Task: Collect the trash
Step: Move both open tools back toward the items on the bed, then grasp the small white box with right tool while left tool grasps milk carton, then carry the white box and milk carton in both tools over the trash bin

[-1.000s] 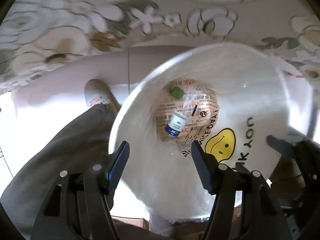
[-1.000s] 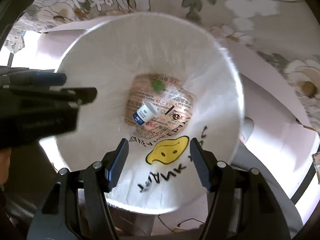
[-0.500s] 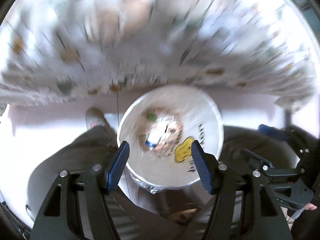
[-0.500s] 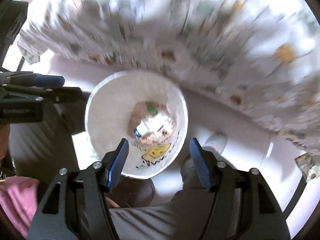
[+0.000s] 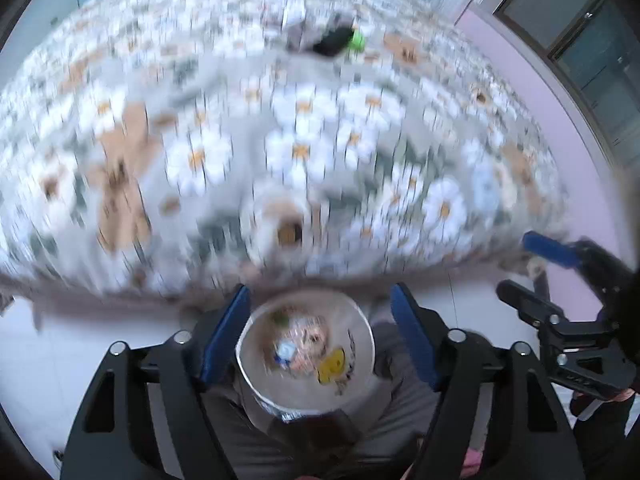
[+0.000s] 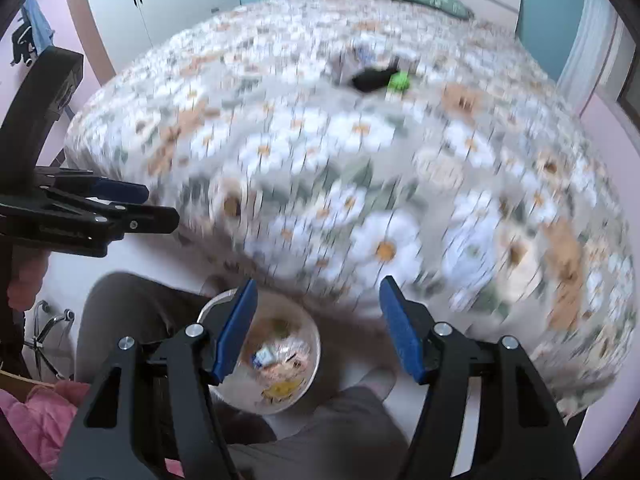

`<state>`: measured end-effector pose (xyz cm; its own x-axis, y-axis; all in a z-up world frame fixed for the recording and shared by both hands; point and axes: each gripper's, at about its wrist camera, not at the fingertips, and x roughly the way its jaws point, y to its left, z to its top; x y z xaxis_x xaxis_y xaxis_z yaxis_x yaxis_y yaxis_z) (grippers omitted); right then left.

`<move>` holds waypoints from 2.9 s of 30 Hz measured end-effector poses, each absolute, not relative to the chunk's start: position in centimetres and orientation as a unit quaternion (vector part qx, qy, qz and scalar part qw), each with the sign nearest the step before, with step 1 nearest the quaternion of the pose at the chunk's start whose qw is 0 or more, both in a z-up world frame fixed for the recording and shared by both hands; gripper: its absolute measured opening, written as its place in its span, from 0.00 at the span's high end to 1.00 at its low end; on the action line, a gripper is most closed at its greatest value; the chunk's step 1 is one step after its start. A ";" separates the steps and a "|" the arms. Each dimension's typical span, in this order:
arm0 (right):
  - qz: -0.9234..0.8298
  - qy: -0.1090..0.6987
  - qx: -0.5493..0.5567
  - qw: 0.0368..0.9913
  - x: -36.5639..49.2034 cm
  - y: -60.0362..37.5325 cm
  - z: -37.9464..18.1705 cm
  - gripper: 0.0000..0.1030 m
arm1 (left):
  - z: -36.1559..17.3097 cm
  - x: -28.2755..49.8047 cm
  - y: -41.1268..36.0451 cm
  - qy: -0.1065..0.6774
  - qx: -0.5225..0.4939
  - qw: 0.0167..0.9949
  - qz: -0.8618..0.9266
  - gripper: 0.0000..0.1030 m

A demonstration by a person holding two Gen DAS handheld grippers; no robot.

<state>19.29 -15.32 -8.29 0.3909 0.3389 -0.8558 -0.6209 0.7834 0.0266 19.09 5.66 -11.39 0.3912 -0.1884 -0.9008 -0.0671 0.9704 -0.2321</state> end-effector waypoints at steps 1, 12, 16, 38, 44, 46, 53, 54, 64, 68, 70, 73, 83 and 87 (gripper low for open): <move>0.293 0.460 -0.151 0.825 20.0 -15.4 -7.2 0.38 | -10.6 19.6 5.7 0.546 -0.111 0.830 -0.034 0.25; 0.265 0.414 -0.145 0.859 29.5 -14.7 -0.8 0.30 | -6.7 28.7 7.8 0.523 -0.096 0.847 0.006 0.23; 0.252 0.422 -0.136 0.860 34.0 -13.8 -0.2 0.30 | -6.9 33.3 8.7 0.527 -0.113 0.842 0.014 0.23; 0.178 0.528 -0.073 0.827 61.4 -4.1 -8.1 0.30 | -14.1 52.8 11.3 0.543 -0.146 0.826 0.031 0.22; 0.151 0.566 -0.040 0.810 66.2 -1.2 -12.3 0.30 | -15.5 55.3 11.7 0.543 -0.153 0.825 0.020 0.21; 0.145 0.576 -0.033 0.804 67.1 -0.5 -13.5 0.30 | -15.9 55.9 11.7 0.543 -0.149 0.826 0.019 0.21; 0.131 0.615 -0.014 0.778 68.9 0.0 -17.2 0.56 | -17.9 57.4 11.3 0.554 -0.135 0.821 0.021 0.34; 0.131 0.617 -0.009 0.776 68.9 -0.2 -17.5 0.56 | -18.0 57.5 11.2 0.555 -0.129 0.822 0.019 0.45; 0.139 0.590 -0.022 0.795 67.2 -1.5 -15.1 0.57 | -16.5 55.9 10.6 0.550 -0.087 0.830 0.024 0.61; 0.148 0.573 -0.035 0.805 65.5 -2.1 -12.2 0.57 | -13.9 54.3 10.5 0.538 -0.077 0.839 0.029 0.61; 0.146 0.564 -0.045 0.811 64.5 -2.3 -10.7 0.57 | -12.2 53.3 10.4 0.529 -0.076 0.845 0.033 0.61; 0.151 0.545 -0.055 0.823 62.5 -2.6 -7.6 0.57 | -8.9 51.7 10.1 0.510 -0.068 0.857 0.036 0.61; 0.167 0.446 -0.114 0.872 51.5 -5.1 6.1 0.57 | 3.7 43.0 8.8 0.428 -0.027 0.902 0.049 0.61; 0.175 0.403 -0.137 0.888 45.9 -6.0 11.3 0.57 | 7.9 38.8 8.0 0.394 -0.009 0.917 0.056 0.61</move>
